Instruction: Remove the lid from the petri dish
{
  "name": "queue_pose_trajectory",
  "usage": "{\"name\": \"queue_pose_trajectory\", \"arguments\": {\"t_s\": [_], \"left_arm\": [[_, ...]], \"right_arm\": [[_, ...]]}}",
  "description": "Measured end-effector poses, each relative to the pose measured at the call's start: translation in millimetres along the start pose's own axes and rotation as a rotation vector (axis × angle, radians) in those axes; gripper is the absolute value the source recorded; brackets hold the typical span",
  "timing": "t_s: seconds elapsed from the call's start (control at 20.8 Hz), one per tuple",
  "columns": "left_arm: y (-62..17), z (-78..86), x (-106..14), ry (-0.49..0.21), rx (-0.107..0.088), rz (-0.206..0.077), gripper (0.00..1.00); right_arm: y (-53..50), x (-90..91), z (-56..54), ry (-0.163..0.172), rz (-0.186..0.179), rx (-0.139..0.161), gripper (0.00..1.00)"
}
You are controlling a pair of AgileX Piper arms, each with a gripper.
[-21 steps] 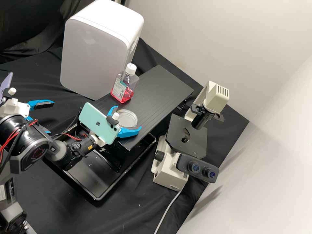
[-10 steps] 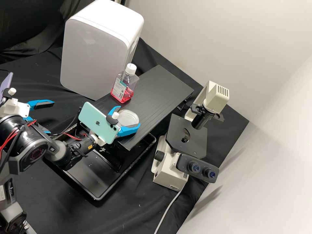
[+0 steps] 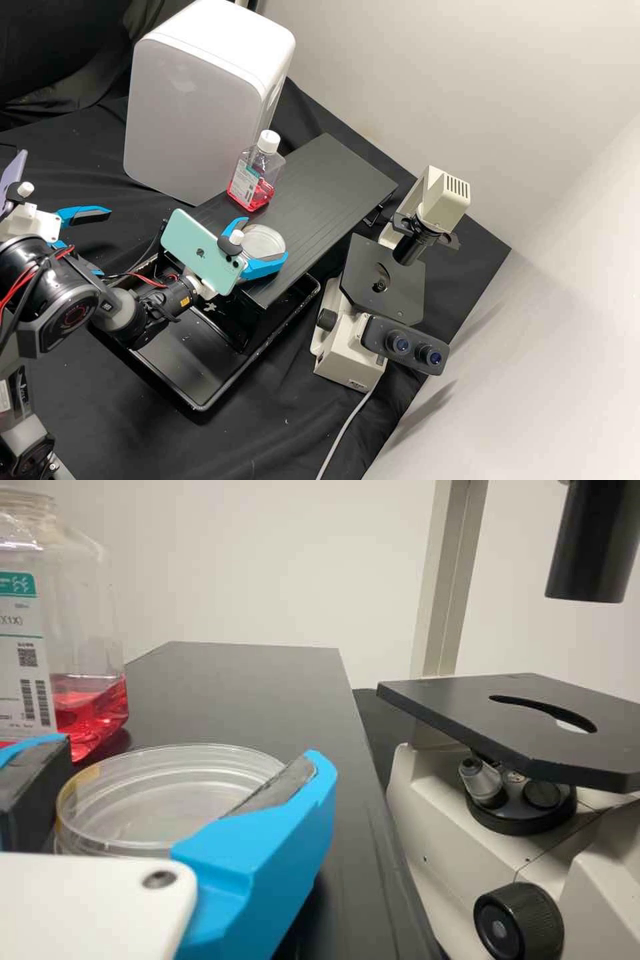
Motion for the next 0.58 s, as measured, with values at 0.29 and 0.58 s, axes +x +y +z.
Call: {"name": "queue_pose_trajectory", "arguments": {"t_s": [0.29,0.58], "left_arm": [[0.0,0.0,0.0,0.000,0.000,0.000,1.00],[0.0,0.0,0.0,0.000,0.000,0.000,1.00]], "right_arm": [[4.1,-2.7,-1.0,0.003,0.012,-0.001,0.00],[13.5,-9.7,-7.6,0.026,0.045,0.002,0.00]]}}
